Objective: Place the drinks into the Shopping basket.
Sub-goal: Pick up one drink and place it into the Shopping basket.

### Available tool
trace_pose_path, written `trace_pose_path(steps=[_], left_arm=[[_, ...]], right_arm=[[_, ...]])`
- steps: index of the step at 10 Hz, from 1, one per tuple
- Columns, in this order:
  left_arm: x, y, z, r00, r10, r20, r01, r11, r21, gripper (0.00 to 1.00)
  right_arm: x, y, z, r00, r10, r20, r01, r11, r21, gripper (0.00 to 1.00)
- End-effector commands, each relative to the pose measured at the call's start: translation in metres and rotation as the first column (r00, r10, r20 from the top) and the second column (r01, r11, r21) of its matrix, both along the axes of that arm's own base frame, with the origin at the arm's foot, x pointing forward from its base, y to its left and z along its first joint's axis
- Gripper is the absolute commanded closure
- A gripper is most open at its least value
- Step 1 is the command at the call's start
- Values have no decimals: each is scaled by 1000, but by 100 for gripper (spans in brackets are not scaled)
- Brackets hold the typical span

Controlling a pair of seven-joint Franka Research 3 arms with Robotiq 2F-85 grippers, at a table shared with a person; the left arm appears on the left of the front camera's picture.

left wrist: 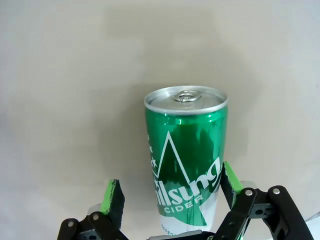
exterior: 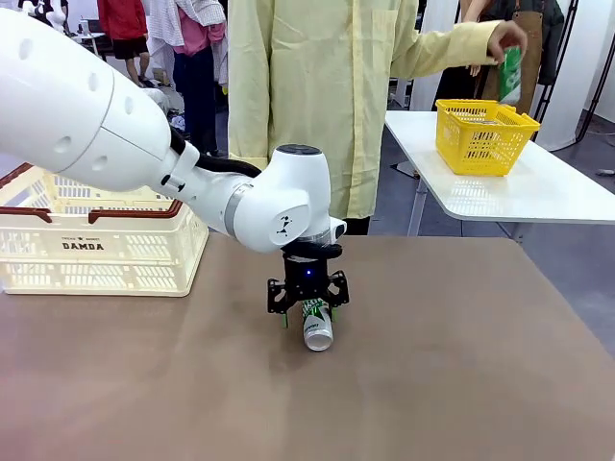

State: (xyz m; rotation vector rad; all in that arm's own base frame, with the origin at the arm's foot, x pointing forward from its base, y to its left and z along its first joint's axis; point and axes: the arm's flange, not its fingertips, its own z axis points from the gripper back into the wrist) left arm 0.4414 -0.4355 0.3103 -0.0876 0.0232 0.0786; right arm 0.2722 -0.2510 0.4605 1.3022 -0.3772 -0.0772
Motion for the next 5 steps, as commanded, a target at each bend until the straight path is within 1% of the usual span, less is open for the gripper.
trace_pose_path(steps=[1,2,3,4,5], left_arm=[[0,-8,2,999,12,36,-12,1000,-5,0],[-4,-2,25,997,-36,75,44,993,-107,0],[-12,7,55,986,-73,148,101,977,-190,0],[-24,24,89,977,-108,182,154,952,-266,0],[-38,50,120,971,-128,200,185,936,-299,0]], right_arm=[[-3,-1,0,1000,12,12,-11,1000,-8,0],[-3,-1,0,1000,12,12,-11,1000,-8,0],[-3,-1,0,1000,12,12,-11,1000,-8,0],[-3,-1,0,1000,12,12,-11,1000,-8,0],[-3,-1,0,1000,12,12,-11,1000,-8,0]])
